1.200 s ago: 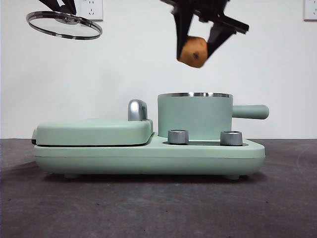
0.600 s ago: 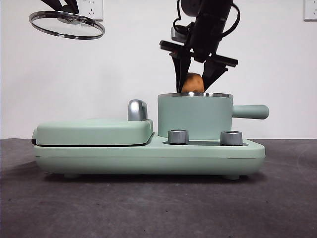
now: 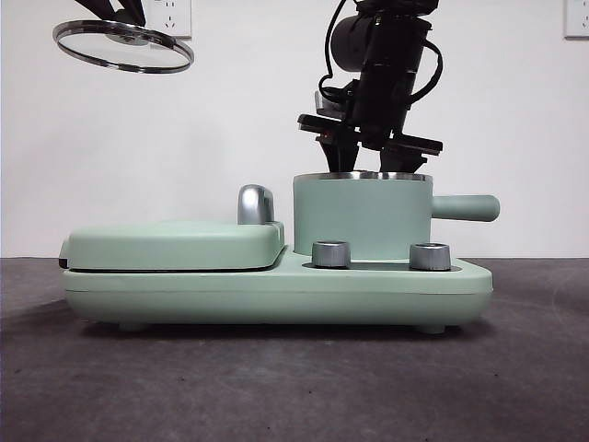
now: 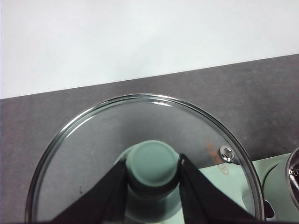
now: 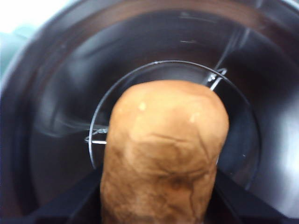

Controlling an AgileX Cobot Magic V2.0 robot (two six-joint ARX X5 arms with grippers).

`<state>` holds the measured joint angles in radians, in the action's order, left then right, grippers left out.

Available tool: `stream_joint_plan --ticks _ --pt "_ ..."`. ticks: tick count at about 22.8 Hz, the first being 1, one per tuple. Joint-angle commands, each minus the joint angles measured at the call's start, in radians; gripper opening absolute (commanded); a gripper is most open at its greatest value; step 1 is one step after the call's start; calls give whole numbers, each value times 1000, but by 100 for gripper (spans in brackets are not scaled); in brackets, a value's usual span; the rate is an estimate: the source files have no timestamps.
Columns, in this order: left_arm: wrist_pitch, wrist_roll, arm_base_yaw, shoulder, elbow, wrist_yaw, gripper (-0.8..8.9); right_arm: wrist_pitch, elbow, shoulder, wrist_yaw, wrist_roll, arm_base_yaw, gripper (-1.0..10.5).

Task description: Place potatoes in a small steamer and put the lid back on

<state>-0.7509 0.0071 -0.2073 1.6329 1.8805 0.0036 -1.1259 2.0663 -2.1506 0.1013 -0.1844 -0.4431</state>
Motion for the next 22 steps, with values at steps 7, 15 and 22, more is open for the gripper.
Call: stream_joint_plan --ticks 7,15,22 --pt "30 4 -3 -9 40 6 14 -23 52 -18 -1 12 -2 434" --pt "9 0 -5 -9 40 31 14 -296 322 137 -23 35 -10 433" --pt "-1 1 -29 -9 40 31 14 -296 -86 646 -90 77 -19 433"
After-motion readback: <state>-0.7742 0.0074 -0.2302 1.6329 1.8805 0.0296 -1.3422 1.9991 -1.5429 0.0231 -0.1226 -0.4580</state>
